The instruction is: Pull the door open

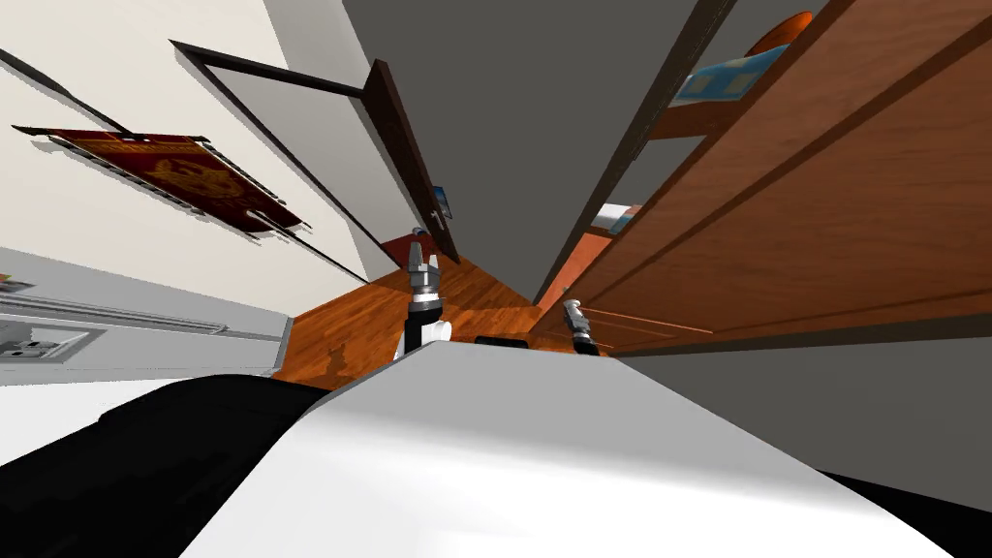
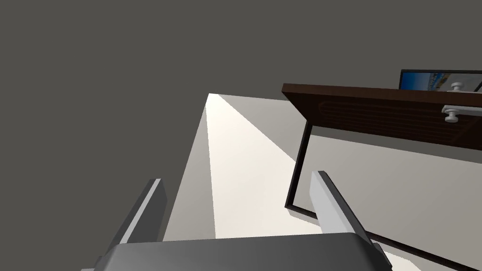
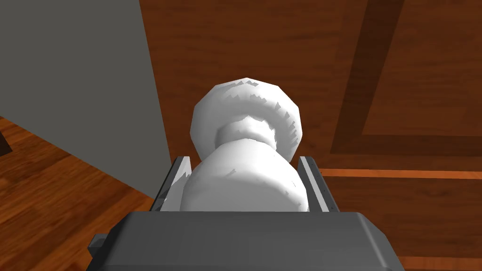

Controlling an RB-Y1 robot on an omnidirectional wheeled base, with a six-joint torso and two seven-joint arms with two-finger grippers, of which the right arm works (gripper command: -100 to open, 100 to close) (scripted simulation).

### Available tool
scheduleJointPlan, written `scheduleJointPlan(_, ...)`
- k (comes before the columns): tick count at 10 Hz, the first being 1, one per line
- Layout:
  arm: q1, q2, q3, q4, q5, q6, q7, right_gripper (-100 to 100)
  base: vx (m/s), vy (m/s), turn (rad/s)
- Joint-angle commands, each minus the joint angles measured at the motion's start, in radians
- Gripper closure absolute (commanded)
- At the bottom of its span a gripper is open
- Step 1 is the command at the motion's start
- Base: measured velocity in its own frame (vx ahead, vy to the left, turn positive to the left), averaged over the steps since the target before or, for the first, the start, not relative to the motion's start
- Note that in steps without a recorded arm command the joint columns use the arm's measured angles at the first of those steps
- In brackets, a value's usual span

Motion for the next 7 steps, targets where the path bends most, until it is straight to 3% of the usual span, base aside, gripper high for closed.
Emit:
scheduleJointPlan(1,0.019,-0.018,0.023,-0.011,0.012,-0.022,-0.024,100,-0.259,-0.039,0.116)
scheduleJointPlan(4,0.042,-0.053,0.065,-0.02,0.033,-0.06,-0.069,100,-0.239,-0.057,0.097)
scheduleJointPlan(5,0.046,-0.06,0.073,-0.021,0.037,-0.068,-0.078,100,-0.204,-0.06,0.073)
scheduleJointPlan(6,0.047,-0.054,0.069,-0.023,0.034,-0.055,-0.068,100,-0.088,-0.029,0.017)
scheduleJointPlan(7,0.056,-0.062,0.083,-0.016,0.042,-0.073,-0.084,100,-0.149,-0.031,0.131)
